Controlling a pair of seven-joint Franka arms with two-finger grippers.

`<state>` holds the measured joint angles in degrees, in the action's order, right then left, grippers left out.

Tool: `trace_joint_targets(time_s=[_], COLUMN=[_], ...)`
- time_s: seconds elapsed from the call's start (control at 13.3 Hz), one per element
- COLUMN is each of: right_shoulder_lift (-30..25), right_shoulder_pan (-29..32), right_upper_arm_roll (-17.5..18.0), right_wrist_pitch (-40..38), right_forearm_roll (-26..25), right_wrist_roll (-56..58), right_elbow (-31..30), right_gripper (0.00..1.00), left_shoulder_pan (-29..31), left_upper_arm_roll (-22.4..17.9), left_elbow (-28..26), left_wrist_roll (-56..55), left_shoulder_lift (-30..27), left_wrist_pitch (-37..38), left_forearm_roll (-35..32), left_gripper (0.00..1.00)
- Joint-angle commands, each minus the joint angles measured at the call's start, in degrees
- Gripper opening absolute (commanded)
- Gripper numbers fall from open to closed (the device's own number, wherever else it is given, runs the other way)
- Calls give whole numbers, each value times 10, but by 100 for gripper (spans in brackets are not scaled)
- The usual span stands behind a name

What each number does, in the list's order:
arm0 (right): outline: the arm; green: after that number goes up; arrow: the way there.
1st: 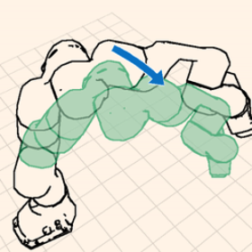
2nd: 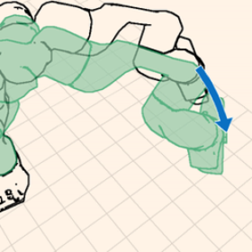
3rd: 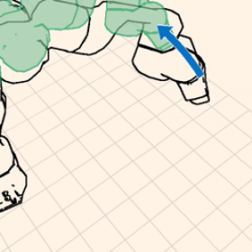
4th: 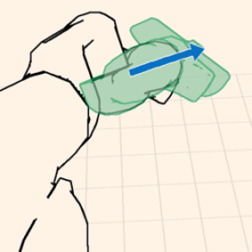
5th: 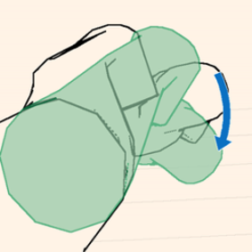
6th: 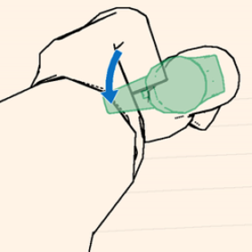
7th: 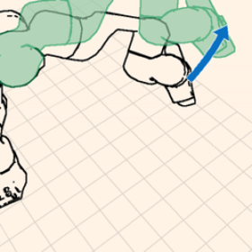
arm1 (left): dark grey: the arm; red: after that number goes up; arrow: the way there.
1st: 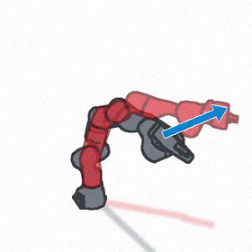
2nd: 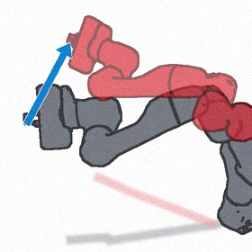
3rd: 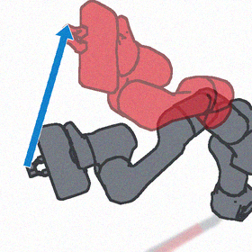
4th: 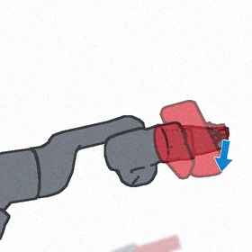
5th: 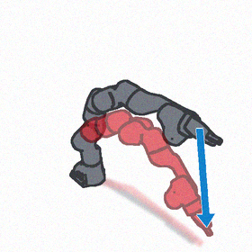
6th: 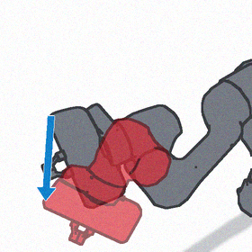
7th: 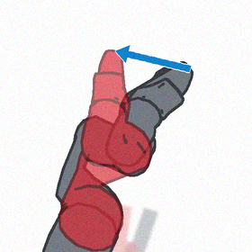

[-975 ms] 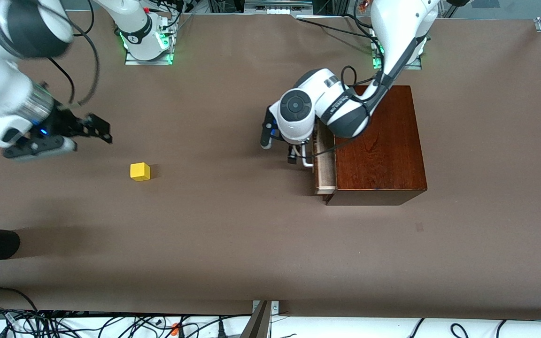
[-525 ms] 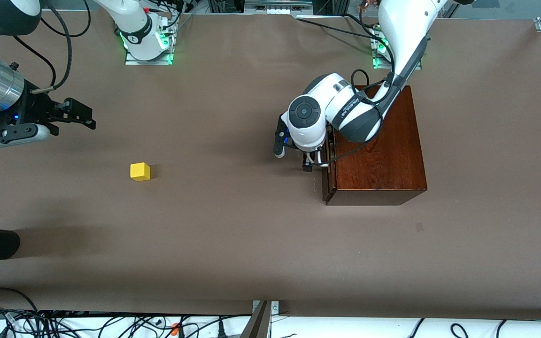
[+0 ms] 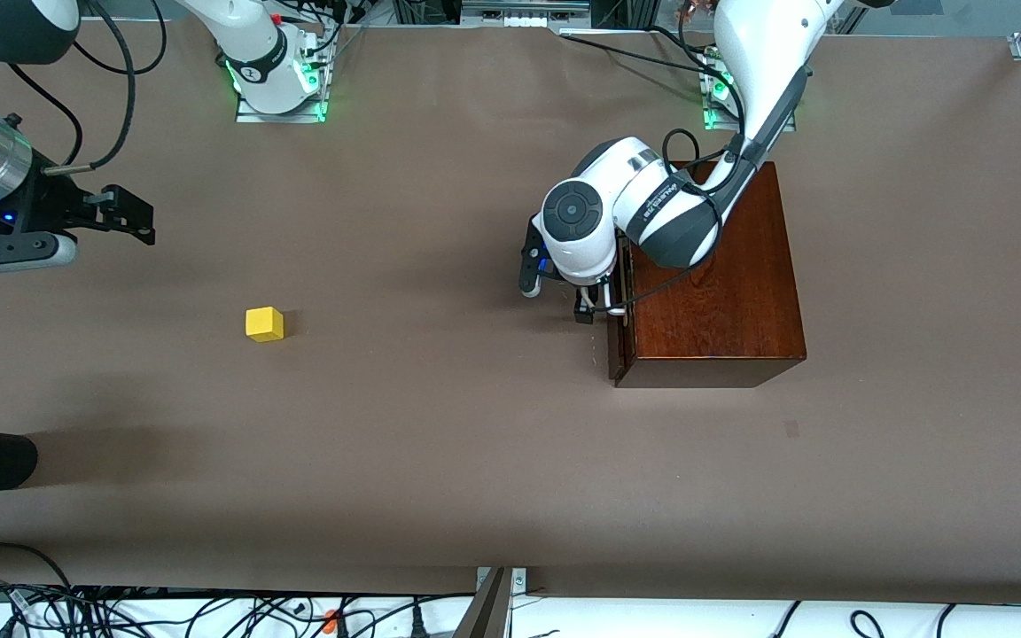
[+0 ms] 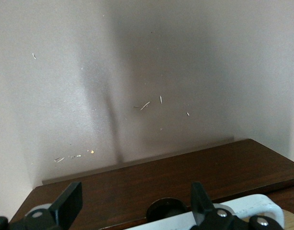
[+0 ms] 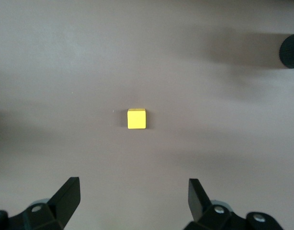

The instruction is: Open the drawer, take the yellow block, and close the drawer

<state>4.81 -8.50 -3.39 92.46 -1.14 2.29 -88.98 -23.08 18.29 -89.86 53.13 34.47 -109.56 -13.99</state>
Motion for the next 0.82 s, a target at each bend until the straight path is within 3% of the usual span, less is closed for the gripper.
trace_joint_targets(time_s=[0.0, 0.3, 0.75], right_shoulder_lift=[11, 9, 12], right_shoulder_pan=[8, 6, -5], right_upper_arm_roll=[-3, 1, 3], right_wrist_pitch=[-20, -40, -33], right_forearm_roll=[1, 6, 18], right_wrist_roll=[-5, -8, -12], right_elbow=[30, 35, 35], right_gripper=[100, 100, 100], left_shoulder_pan=[2, 8, 85], left_upper_arm_roll=[8, 17, 10], left_elbow=[3, 10, 20], left_wrist_roll=[-10, -135, -405], left_shoulder_lift=[-22, -86, -203], left_wrist_pitch=[20, 23, 206], left_forearm_roll=[-3, 106, 104], left_gripper=[100, 100, 100])
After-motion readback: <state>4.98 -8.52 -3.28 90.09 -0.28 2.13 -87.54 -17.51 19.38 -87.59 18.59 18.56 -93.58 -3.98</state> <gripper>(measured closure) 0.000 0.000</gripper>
